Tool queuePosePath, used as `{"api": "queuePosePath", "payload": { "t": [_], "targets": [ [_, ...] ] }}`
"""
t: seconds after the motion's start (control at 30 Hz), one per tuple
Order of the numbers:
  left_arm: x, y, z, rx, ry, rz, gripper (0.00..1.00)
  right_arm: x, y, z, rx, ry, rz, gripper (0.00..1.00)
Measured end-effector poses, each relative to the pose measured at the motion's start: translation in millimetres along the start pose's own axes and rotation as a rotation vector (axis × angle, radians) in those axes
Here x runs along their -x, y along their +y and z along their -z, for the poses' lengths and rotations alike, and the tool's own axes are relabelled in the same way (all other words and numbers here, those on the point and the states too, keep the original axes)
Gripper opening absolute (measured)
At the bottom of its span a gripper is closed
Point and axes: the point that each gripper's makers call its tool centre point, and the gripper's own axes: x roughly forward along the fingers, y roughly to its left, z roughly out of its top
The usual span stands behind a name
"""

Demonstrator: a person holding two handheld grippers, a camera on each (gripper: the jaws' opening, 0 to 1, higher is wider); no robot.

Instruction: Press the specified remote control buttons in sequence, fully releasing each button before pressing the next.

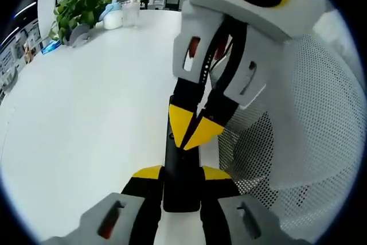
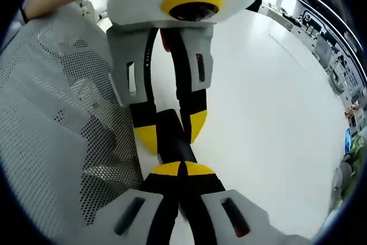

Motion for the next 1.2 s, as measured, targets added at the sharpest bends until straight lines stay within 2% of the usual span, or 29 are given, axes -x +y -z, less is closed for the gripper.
{"api": "queuePosePath", "payload": {
  "t": [0.17,0.4,0.57,0.83,1.2],
  "targets": [
    [0.0,-0.3,0.0,0.001,0.002,-0.001,0.19,-2.5,0.9,-2.2,0.035,0.008,0.008,0.0],
    [-0.7,-0.2,-0.6,-0.001,0.041,0.0,0.19,-2.7,-0.3,-2.6,-0.012,-0.008,0.001,0.0],
    [1.0,1.1,0.0,0.034,0.001,0.005,0.19,-2.7,-0.8,-2.8,-0.014,-0.025,-0.016,0.0],
    [0.4,0.5,0.3,0.018,0.007,0.001,0.19,-2.9,-0.2,-3.7,-0.03,-0.031,-0.032,0.0],
    [0.6,0.2,0.2,0.021,-0.002,-0.004,0.19,-3.9,1.9,-3.9,0.042,0.003,-0.007,0.0]
  ]
}}
